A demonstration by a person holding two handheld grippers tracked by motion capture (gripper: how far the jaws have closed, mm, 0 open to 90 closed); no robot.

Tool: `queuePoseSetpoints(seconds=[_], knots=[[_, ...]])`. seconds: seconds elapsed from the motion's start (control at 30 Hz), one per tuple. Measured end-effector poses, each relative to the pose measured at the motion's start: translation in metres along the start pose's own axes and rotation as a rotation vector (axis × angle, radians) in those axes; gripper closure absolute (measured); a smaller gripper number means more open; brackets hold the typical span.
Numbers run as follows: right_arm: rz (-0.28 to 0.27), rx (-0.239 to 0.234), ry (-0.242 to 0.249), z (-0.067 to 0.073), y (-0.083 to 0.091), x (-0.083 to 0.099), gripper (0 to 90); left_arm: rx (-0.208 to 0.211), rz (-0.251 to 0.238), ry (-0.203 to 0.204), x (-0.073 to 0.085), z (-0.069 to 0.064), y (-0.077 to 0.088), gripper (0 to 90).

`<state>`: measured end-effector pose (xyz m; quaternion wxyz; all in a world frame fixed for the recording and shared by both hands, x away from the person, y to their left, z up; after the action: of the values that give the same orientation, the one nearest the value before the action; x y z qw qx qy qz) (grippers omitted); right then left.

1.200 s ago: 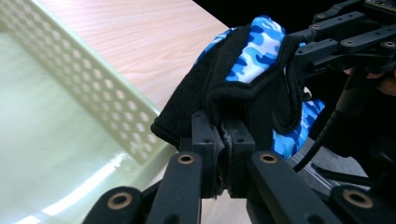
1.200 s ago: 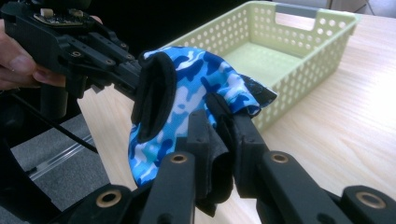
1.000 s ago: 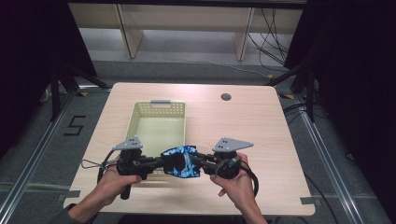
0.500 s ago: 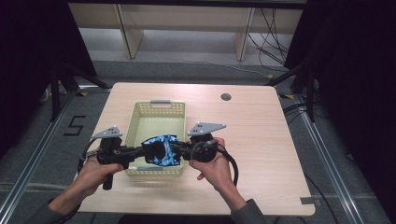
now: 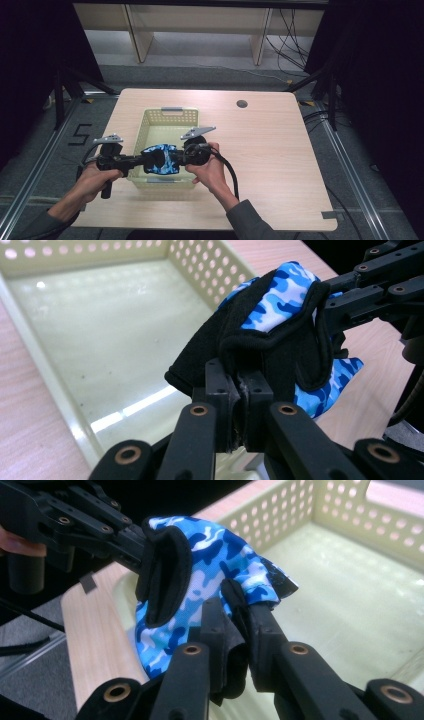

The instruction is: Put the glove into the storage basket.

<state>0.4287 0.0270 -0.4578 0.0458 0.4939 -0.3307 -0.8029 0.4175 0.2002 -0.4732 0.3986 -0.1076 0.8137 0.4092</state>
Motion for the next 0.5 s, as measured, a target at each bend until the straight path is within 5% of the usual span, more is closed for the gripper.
queuePoseSetpoints(seconds=[0.33,0.5], knots=[[0.088,0.044,-0.023,-0.014,-0.026,0.010,81.0,-0.014,0.070,0.007,0.013,0.009,-0.015,84.9],[0.204,0.077,-0.055,-0.016,-0.038,0.021,81.0,-0.017,0.117,0.009,0.017,0.014,-0.023,83.7]])
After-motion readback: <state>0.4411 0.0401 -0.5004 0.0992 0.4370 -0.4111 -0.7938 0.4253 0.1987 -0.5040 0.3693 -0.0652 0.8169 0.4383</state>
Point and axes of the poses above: each handheld gripper's, and its own axes: y roughly backward along the jaws, x roughly out of its underside, z roughly to its left, the point moved 7 cm from there along -y, roughly forward along the jaws, and after that the axes turned 4 degrees about -x, right-handed, at the moved point
